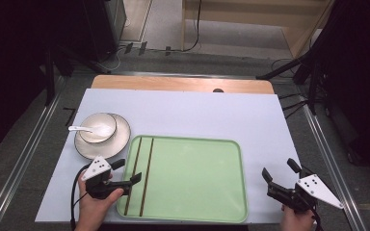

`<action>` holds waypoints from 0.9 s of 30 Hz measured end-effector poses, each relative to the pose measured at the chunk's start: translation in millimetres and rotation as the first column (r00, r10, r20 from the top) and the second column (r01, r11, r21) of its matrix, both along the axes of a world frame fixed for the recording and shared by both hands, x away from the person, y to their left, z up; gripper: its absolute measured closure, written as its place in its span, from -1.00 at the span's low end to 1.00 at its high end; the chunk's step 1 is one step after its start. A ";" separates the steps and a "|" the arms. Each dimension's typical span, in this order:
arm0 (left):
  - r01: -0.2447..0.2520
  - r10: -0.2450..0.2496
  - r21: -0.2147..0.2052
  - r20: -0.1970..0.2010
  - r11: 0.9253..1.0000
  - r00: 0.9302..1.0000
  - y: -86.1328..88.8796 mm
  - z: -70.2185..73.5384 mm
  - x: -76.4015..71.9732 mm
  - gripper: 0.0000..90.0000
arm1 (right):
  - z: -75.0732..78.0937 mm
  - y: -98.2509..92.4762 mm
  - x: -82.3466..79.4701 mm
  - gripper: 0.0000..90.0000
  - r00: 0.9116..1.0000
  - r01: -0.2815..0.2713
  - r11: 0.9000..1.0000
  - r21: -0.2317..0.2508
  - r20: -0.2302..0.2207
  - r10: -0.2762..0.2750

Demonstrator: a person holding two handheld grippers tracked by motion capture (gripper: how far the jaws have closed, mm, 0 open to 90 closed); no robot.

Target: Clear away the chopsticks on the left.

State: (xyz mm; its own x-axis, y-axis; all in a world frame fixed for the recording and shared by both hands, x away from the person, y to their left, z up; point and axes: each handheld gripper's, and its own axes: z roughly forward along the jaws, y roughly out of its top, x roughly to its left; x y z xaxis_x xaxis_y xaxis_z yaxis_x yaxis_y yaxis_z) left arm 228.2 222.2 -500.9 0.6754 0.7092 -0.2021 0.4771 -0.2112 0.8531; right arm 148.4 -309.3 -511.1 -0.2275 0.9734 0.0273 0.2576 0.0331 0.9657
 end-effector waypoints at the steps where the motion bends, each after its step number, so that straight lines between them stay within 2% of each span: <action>1: 0.000 0.000 0.000 0.000 1.000 1.000 0.0 0.0 0.0 -0.77 | -0.1 0.0 0.1 -0.78 1.000 0.000 1.000 -0.001 -0.001 0.000; 2: 0.018 -0.018 -0.011 0.019 1.000 1.000 8.0 3.2 -0.2 -0.87 | -0.2 0.1 0.2 -0.78 1.000 0.000 1.000 0.000 -0.002 0.000; 3: 0.018 -0.018 -0.011 0.019 1.000 1.000 8.0 3.2 -0.2 -0.94 | -0.2 0.1 0.2 -0.78 1.000 0.000 1.000 0.000 -0.002 0.000; 4: 0.019 -0.018 -0.037 0.030 0.999 0.999 17.6 5.6 0.0 -0.98 | -0.5 0.0 0.6 -0.78 1.000 0.001 1.000 -0.001 -0.002 -0.001; 5: 0.019 -0.018 -0.037 0.030 0.999 0.999 17.6 5.6 0.0 -0.98 | -0.5 0.0 0.6 -0.78 1.000 0.001 1.000 -0.001 -0.002 -0.001; 6: 0.006 -0.004 -0.053 0.039 0.999 0.999 27.3 7.3 0.2 -0.98 | -0.7 -0.3 0.9 -0.78 1.000 0.001 1.000 -0.002 -0.004 -0.001; 7: 0.006 -0.004 -0.053 0.039 0.999 0.999 27.3 7.3 0.2 -0.98 | -0.7 -0.3 0.9 -0.78 1.000 0.001 1.000 -0.002 -0.004 -0.001; 10: -0.020 0.022 -0.035 0.070 0.999 0.997 43.9 9.6 -0.3 -1.00 | -1.2 -0.5 1.5 -0.78 1.000 0.002 1.000 -0.002 -0.006 -0.002; 11: -0.020 0.022 -0.035 0.070 0.999 0.997 43.9 9.6 -0.3 -1.00 | -1.2 -0.5 1.5 -0.78 1.000 0.002 1.000 -0.002 -0.006 -0.002; 12: -0.022 0.025 -0.036 0.087 0.999 0.996 51.8 10.7 -1.3 -1.00 | -1.5 -0.5 1.9 -0.78 1.000 0.002 1.000 -0.002 -0.008 -0.002; 13: -0.022 0.025 -0.036 0.087 0.999 0.996 51.8 10.7 -1.3 -1.00 | -1.5 -0.5 1.9 -0.78 1.000 0.002 1.000 -0.002 -0.008 -0.002; 15: -0.027 0.031 -0.035 0.101 0.999 0.994 63.3 11.6 -1.6 -1.00 | -2.0 -0.5 2.7 -0.78 1.000 -0.001 1.000 -0.003 -0.012 0.001; 17: -0.033 0.036 -0.029 0.106 0.999 0.994 68.4 11.6 -1.9 -1.00 | -2.2 -0.5 3.1 -0.77 1.000 -0.002 1.000 -0.004 -0.013 0.002; 20: -0.056 0.061 -0.046 0.098 0.997 0.993 86.0 11.1 -1.9 -1.00 | -3.1 -0.7 4.3 -0.77 1.000 -0.006 1.000 -0.009 -0.016 0.006; 21: -0.056 0.061 -0.046 0.098 0.997 0.993 86.0 11.1 -1.9 -1.00 | -3.1 -0.7 4.3 -0.77 1.000 -0.006 1.000 -0.009 -0.016 0.006; 27: -0.104 0.109 -0.057 0.108 0.993 0.988 111.3 9.9 -7.7 -1.00 | -3.8 -2.5 4.5 -0.74 1.000 0.001 1.000 -0.010 -0.018 -0.001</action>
State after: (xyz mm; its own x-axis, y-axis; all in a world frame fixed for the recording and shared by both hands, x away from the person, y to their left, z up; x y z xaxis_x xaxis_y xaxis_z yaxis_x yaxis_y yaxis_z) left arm 220.5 333.5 -491.0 0.6167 0.7691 -0.1679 0.3963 -0.1190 0.9104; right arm 152.9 -311.7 -514.9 -0.2264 0.9738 0.0217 0.2749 0.0425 0.9605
